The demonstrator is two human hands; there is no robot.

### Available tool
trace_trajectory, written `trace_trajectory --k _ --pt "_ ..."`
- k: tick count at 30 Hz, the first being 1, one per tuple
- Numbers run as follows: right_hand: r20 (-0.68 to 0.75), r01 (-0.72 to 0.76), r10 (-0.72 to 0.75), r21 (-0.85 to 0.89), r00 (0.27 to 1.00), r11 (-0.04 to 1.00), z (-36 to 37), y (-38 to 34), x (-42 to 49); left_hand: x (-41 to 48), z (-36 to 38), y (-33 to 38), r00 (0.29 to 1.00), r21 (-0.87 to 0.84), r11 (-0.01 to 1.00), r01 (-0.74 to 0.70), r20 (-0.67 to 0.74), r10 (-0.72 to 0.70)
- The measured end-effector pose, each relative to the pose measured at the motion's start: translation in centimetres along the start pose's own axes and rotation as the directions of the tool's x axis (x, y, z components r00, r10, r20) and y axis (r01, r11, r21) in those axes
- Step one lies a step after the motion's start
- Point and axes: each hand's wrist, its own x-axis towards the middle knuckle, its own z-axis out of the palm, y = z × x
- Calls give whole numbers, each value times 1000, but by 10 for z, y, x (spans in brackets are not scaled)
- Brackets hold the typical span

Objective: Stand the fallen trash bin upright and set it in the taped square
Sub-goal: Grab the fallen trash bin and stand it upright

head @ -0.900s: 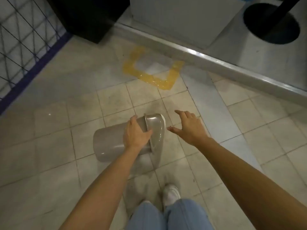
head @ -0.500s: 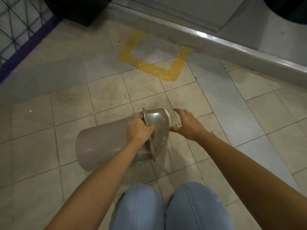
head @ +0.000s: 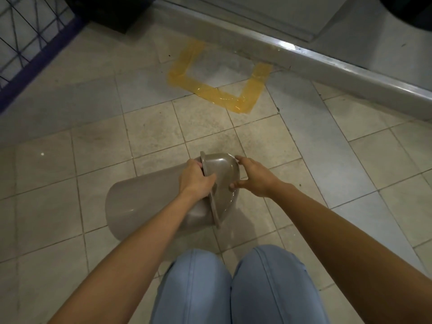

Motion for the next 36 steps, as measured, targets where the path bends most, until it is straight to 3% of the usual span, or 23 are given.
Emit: trace_trajectory --k 6,12,19,21,24,36 --pt "-159 13 25 236 987 972 -12 -11 6 3 -25 14 995 -191 981 19 -88 -37" --pt "-328 94 12 306 945 947 -30 -30 14 10 -58 38 984 -321 946 -43 -180 -17" --pt "-455 92 75 334 887 938 -51 -35 20 11 -81 52 990 -550 832 -71 -140 -9" --pt "-433 76 138 442 891 894 -55 -35 18 11 -86 52 993 -604 794 -64 -115 -7" --pt "-264 2 223 650 938 760 -61 -35 14 9 -90 48 997 -692 721 -42 -78 -16" --pt "-94 -80 188 662 978 745 -70 -47 -8 13 -88 4 995 -734 677 57 -15 -100"
